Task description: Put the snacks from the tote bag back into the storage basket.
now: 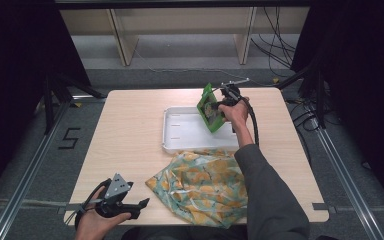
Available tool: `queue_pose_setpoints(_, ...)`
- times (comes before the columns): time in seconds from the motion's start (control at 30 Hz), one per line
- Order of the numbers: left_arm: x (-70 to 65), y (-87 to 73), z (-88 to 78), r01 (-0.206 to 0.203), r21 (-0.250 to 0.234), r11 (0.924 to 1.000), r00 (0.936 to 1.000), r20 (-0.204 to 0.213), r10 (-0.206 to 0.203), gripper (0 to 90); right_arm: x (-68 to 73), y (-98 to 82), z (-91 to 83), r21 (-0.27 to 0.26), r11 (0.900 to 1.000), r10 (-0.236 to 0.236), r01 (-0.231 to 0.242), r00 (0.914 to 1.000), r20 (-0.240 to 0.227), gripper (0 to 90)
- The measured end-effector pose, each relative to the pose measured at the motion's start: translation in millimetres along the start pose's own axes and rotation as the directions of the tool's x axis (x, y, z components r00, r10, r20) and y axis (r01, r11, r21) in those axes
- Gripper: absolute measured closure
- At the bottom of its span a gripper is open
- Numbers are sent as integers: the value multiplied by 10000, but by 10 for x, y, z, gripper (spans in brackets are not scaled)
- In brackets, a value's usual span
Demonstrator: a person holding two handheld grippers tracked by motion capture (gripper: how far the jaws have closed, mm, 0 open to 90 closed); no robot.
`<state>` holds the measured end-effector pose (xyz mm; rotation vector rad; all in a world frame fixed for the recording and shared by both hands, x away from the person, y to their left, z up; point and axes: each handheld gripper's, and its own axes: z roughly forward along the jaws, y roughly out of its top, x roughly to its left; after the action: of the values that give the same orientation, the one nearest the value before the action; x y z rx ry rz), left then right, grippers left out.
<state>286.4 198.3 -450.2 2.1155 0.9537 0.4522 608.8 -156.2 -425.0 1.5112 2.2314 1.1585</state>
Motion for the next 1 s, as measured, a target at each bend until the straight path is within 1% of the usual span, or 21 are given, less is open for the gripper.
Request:
queue_pose_setpoints(0.03, -4, -2, 6, 166, -5, 9999, 9998, 56, -166, 243, -5, -12, 25, -120, 9999, 78, -78, 10000, 53, 756)
queue_pose_setpoints(0.1, 1, -3, 7, 111, 116, 9999, 9999, 2, -111, 244, -10, -11, 56, -94, 9999, 143, -142, 9999, 72, 755)
queue_pose_setpoints(0.13, 1, -3, 7, 111, 116, 9999, 9999, 2, -111, 244, -33, -20, 94, -316, 9995, 60, -60, 10000, 7, 755)
queue_pose_setpoints(0.17, -4, -3, 7, 31, 143, 9999, 10000, 26, -31, 244, -29, -13, 94, -152, 9996, 237, -237, 9997, -59, 755)
queue_pose_setpoints(0.2, -4, -2, 7, -1, 144, 9999, 10000, 9, 1, 244, -25, -18, 110, -188, 9993, 332, -332, 9994, 24, 754)
queue_pose_setpoints(0.3, 4, 4, -3, -128, 71, 9999, 9999, 60, 127, 244, -52, -23, 144, -59, 9997, 256, -255, 9996, 94, 750)
queue_pose_setpoints(0.33, 6, 3, -5, -129, 69, 9999, 9999, 52, 128, 244, -54, -21, 148, -59, 9988, 493, -493, 9988, -41, 749)
queue_pose_setpoints(0.4, 3, 4, -5, -138, 83, 9999, 9999, 55, 137, 244, -54, -24, 149, 57, 9945, 1048, -1048, 9945, 0, 746)
queue_pose_setpoints(0.43, 1, 3, -3, -152, 88, 9998, 9999, 65, 151, 244, -82, -26, 155, -22, 9973, 736, -736, 9973, 32, 744)
queue_pose_setpoints(0.47, -9, 2, -1, -68, 123, 9999, 10000, 67, 67, 244, -75, -26, 154, 4, 9960, 893, -893, 9960, 19, 739)
queue_pose_setpoints(0.53, -21, 3, 9, -28, 171, 9999, 9999, 130, 25, 244, -84, -30, 171, -109, 9971, 757, -755, 9968, 250, 726)
queue_pose_setpoints(0.57, -21, 4, 6, -151, 209, 9997, 9998, 106, 149, 244, -111, -30, 172, -90, 9987, 506, -504, 9986, 166, 722)
queue_pose_setpoints(0.67, -28, 4, 8, -81, 183, 9998, 9999, 121, 79, 244, -133, -36, 180, -22, 9992, 399, -398, 9986, 357, 711)
queue_pose_setpoints(0.73, -29, 3, 8, -72, 190, 9998, 9999, 132, 70, 244, -134, -39, 181, -14, 9991, 424, -424, 9986, 301, 707)
queue_pose_setpoints(0.77, -29, 4, 9, -71, 189, 9998, 9999, 130, 68, 244, -132, -39, 176, -25, 9990, 440, -439, 9980, 458, 699)
queue_pose_setpoints(0.8, -30, 4, 8, -67, 187, 9998, 9999, 134, 65, 244, -127, -41, 172, 127, 9978, 649, -656, 9964, 543, 689)
queue_pose_setpoints(0.83, -31, 4, 8, -58, 184, 9998, 9999, 141, 55, 245, -122, -39, 176, 199, 9974, 678, -692, 9958, 607, 682)
queue_pose_setpoints(0.87, -31, 4, 6, -70, 187, 9998, 9999, 133, 68, 245, -106, -39, 173, 318, 9947, 961, -982, 9935, 616, 677)
queue_pose_setpoints(0.9, -31, 4, 6, -69, 190, 9998, 9999, 140, 66, 245, -113, -49, 177, 319, 9953, 894, -916, 9939, 639, 672)
queue_pose_setpoints(0.93, -30, 6, 4, -123, 202, 9997, 9998, 134, 121, 245, -98, -42, 178, 369, 9926, 1126, -1154, 9911, 705, 667)
queue_pose_setpoints(1.0, -31, 6, 5, -149, 204, 9997, 9998, 140, 146, 246, -113, -40, 184, 343, 9941, 999, -1028, 9920, 774, 667)
